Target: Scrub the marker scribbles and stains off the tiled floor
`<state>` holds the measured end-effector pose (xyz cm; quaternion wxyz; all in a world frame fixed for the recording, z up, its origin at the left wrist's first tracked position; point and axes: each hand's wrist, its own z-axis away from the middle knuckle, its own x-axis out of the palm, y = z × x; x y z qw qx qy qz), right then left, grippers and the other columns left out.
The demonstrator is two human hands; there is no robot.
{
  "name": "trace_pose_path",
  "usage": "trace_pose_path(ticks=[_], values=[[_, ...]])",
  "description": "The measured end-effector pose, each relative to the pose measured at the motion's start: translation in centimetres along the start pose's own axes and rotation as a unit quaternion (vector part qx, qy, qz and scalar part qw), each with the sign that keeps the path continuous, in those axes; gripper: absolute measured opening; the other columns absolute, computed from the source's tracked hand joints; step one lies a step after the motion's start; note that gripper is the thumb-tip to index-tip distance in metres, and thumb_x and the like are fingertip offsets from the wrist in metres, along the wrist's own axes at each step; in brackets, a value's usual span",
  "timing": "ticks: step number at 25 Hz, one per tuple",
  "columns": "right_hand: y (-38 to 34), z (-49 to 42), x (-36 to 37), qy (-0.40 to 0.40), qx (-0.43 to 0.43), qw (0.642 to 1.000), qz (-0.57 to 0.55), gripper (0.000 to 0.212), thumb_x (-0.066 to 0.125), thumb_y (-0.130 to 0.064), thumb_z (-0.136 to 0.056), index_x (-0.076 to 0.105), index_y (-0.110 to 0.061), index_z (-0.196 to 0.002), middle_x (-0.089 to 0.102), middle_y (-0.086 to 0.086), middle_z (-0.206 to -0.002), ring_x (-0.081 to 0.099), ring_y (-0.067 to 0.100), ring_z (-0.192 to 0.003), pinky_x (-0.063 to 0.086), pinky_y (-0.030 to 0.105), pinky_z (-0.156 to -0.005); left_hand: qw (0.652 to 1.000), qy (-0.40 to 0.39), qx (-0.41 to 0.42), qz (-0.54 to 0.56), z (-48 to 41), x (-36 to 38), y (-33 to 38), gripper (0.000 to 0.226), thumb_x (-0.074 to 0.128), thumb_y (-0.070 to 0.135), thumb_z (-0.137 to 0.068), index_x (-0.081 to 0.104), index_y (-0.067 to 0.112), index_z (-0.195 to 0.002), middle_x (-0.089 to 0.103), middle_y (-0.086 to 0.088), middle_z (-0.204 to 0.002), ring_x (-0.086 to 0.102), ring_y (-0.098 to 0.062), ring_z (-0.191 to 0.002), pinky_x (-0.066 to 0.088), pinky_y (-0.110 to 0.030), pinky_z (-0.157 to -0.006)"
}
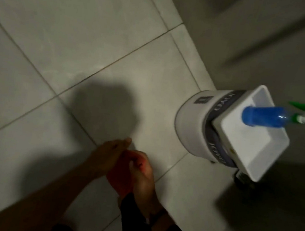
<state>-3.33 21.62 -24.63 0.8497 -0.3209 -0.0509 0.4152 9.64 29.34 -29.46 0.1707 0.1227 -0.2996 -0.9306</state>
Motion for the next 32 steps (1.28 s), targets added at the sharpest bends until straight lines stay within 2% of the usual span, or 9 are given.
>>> trace_pose_path(ticks=[2,4,7,10,13,18,21,27,32], values=[[-3.6,1.0,-5.1,0.041,0.014,0.991,-0.123,0.018,0.049,0.006,-0.106,0.06,0.008,-0.12,0.07,0.022,-0.114,0.074,0.022,-0.102,0.061,0.033,-0.093,0.996,-0.007,-0.025,0.082,0.6,3.3,6.5,0.042,0.056,0.072,-0.074,0.081,0.042,-0.089,0.083,0.015,-0.103,0.075,-0.008,-0.102,0.054,-0.032,-0.102],[-7.6,1.3,-10.4,0.111,0.012,0.965,-0.236,0.017,0.052,0.003,-0.105,0.064,-0.002,-0.117,0.072,0.024,-0.114,0.072,0.028,-0.103,0.062,0.041,-0.093,0.994,-0.01,-0.007,0.105,0.9,6.2,13.0,0.013,0.072,0.05,-0.083,0.081,0.04,-0.085,0.082,0.015,-0.087,0.076,-0.009,-0.09,0.058,-0.028,-0.086],[-10.7,-0.6,-18.7,0.196,0.032,0.917,-0.345,0.025,0.052,-0.003,-0.103,0.071,-0.009,-0.118,0.07,0.029,-0.136,0.065,0.041,-0.12,0.047,0.059,-0.119,0.995,-0.064,0.027,0.07,0.1,9.9,22.5,0.035,0.08,0.03,-0.081,0.076,0.027,-0.115,0.077,-0.001,-0.099,0.077,-0.031,-0.105,0.062,-0.045,-0.096],[-12.9,-3.9,-25.5,0.239,0.063,0.885,-0.395,0.035,0.049,-0.008,-0.099,0.073,-0.01,-0.124,0.068,0.026,-0.141,0.064,0.047,-0.127,0.044,0.062,-0.122,0.991,-0.074,0.087,-0.074,-2.2,14.6,29.2,0.052,0.072,0.028,-0.091,0.065,0.024,-0.143,0.073,-0.003,-0.118,0.07,-0.021,-0.103,0.056,-0.034,-0.092],[-13.1,-7.6,-30.8,0.284,0.047,0.896,-0.337,0.031,0.053,0.001,-0.095,0.074,-0.022,-0.097,0.073,0.015,-0.113,0.063,0.037,-0.111,0.053,0.053,-0.11,0.975,-0.052,0.109,-0.184,-4.3,19.0,33.3,0.047,0.062,0.035,-0.099,0.061,0.022,-0.144,0.071,-0.001,-0.123,0.068,-0.022,-0.106,0.055,-0.036,-0.093],[-8.9,-12.8,-35.5,0.266,0.094,0.944,-0.171,0.034,0.063,-0.001,-0.101,0.065,-0.007,-0.134,0.069,0.023,-0.139,0.067,0.032,-0.114,0.058,0.043,-0.104,0.925,-0.024,0.11,-0.364,-8.2,24.1,33.6,0.035,0.054,0.022,-0.107,0.06,0.001,-0.135,0.068,-0.019,-0.136,0.067,-0.036,-0.126,0.055,-0.046,-0.107],[-7.5,-15.1,-36.4,0.271,0.124,0.947,-0.119,0.042,0.075,-0.008,-0.094,0.062,-0.012,-0.133,0.068,0.017,-0.139,0.067,0.034,-0.124,0.056,0.047,-0.113,0.898,0.008,0.128,-0.42,-10.3,25.6,33.2,0.034,0.057,0.022,-0.106,0.06,0.001,-0.134,0.069,-0.019,-0.134,0.068,-0.037,-0.125,0.054,-0.044,-0.103],[-7.9,-15.2,-35.3,0.357,0.096,0.927,0.061,0.04,0.082,-0.029,-0.088,0.057,-0.014,-0.117,0.068,0.011,-0.127,0.061,0.026,-0.103,0.051,0.034,-0.091,0.82,0.025,0.151,-0.552,-10.5,26.3,33.3,0.049,0.071,0.029,-0.099,0.053,0.011,-0.141,0.065,-0.013,-0.134,0.071,-0.034,-0.12,0.058,-0.045,-0.097],[-12.7,-9.9,-33.2,0.418,0.053,0.906,-0.034,0.033,0.076,-0.029,-0.094,0.056,-0.016,-0.116,0.06,0.001,-0.112,0.066,0.033,-0.118,0.047,0.034,-0.095,0.768,0.055,0.273,-0.577,-5.5,22.9,33.4,0.037,0.06,0.03,-0.104,0.053,0.017,-0.138,0.064,-0.007,-0.131,0.073,-0.031,-0.111,0.054,-0.04,-0.082]])
